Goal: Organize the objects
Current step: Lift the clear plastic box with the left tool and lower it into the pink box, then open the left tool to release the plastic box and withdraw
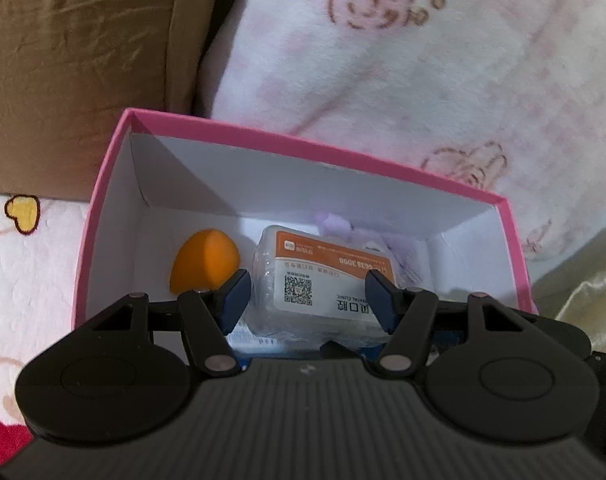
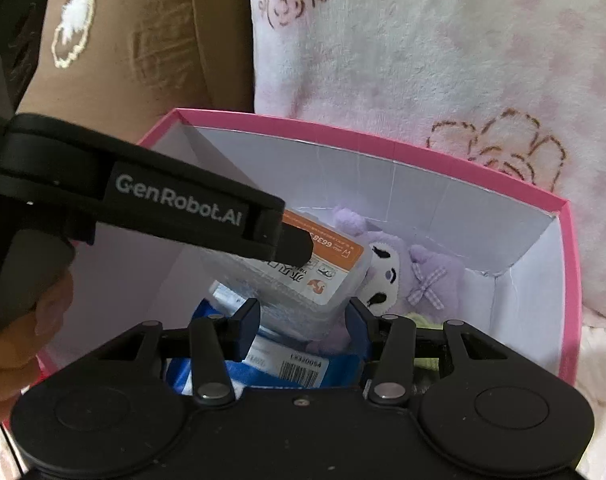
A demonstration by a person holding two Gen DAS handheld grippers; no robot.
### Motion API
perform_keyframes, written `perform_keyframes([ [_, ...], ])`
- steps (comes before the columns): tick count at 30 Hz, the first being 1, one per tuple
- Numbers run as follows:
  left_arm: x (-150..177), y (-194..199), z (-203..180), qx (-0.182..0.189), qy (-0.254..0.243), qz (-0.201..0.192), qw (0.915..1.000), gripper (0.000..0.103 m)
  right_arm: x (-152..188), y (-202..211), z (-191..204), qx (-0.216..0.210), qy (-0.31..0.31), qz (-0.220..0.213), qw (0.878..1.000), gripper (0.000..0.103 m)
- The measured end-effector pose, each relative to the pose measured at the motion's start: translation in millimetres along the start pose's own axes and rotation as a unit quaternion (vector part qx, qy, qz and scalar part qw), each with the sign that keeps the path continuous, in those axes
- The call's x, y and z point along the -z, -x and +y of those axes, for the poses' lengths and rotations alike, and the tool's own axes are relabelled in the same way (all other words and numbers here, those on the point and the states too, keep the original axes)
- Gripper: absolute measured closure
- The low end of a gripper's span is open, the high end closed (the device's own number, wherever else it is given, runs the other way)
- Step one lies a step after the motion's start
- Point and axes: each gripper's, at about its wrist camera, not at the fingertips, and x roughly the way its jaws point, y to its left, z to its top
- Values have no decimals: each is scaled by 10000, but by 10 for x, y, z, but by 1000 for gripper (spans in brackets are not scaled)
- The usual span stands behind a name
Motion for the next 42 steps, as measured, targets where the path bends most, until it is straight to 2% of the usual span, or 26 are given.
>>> perform_keyframes([
  [5,-41,18,20,-79,-52,-263,9996,42,-109,-78,69,163,228,-61,9996,52],
  [8,-40,-11,40,-114,-96,-205,9997,44,-98,-135,109,265,402,-38,9988,55],
  [11,-23,-53,48,-252,-152,-223,9993,46,-103,-199,87,209,344,83,9992,61],
  [17,-39,-126,-18,-389,-264,-251,9986,48,-135,-240,28,251,102,234,9994,63],
  [20,-21,-71,-63,-460,-350,-269,9980,50,-73,-96,-4,140,46,65,9999,60],
  [23,16,49,-128,-471,-586,-315,9967,46,41,103,-19,-11,-26,-47,10000,58],
  [28,123,265,-253,-561,-1020,-167,9931,45,260,424,41,-119,-71,-350,9993,56],
  [33,200,494,-247,-388,-812,-146,9958,44,284,616,146,-235,-111,-524,9983,54],
  [37,197,715,-315,-388,-999,48,9942,44,295,880,166,-164,-143,-562,9982,50],
  [42,281,1235,-458,-398,-1384,-17,9896,37,344,1280,195,-28,-92,-681,9976,39],
])
